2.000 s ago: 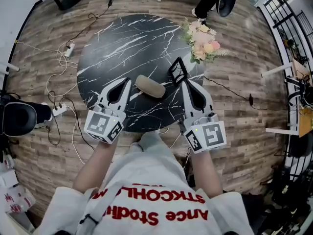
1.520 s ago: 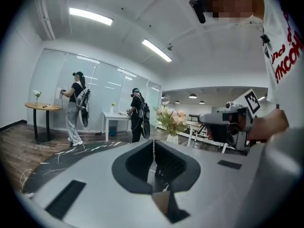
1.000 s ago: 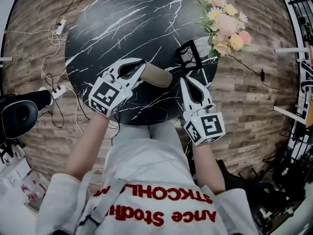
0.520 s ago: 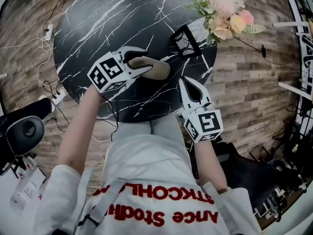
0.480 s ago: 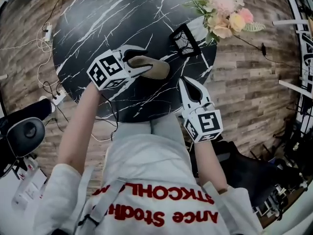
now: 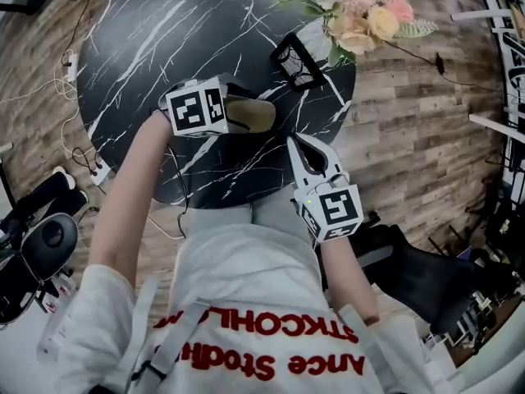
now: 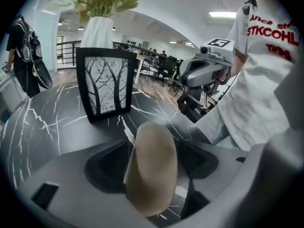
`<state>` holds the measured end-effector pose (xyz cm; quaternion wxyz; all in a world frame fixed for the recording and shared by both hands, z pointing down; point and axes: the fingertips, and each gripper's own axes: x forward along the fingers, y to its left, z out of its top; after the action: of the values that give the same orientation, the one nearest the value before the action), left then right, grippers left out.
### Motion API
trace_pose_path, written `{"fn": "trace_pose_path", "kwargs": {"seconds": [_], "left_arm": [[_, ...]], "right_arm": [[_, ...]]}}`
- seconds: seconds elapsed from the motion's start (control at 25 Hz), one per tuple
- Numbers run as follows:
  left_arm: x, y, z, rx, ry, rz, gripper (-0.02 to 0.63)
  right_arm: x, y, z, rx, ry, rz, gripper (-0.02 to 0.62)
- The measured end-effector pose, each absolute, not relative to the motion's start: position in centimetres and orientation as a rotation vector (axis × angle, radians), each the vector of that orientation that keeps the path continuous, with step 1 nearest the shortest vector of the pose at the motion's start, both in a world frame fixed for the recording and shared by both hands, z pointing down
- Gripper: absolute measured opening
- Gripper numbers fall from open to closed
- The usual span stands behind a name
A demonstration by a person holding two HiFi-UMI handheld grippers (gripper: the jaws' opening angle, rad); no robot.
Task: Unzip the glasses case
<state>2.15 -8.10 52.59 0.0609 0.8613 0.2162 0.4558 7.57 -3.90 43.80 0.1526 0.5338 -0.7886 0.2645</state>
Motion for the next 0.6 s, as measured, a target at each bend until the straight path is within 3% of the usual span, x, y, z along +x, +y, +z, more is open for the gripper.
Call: {"fn": "trace_pose_path", "kwargs": {"seconds": [0.44, 0.6], "left_arm": [[2.2, -7.9, 53.9, 2.506, 0.600, 1.412, 0.314], [1.4, -8.5, 53.6, 2.244, 0.385, 1.287, 0.259]], "right_arm": [[6.6, -4.9, 43.8, 1.481, -2.314, 0.753, 0.012], [6.6, -5.4, 45.2, 1.393, -2.324, 0.761, 0.012]]}}
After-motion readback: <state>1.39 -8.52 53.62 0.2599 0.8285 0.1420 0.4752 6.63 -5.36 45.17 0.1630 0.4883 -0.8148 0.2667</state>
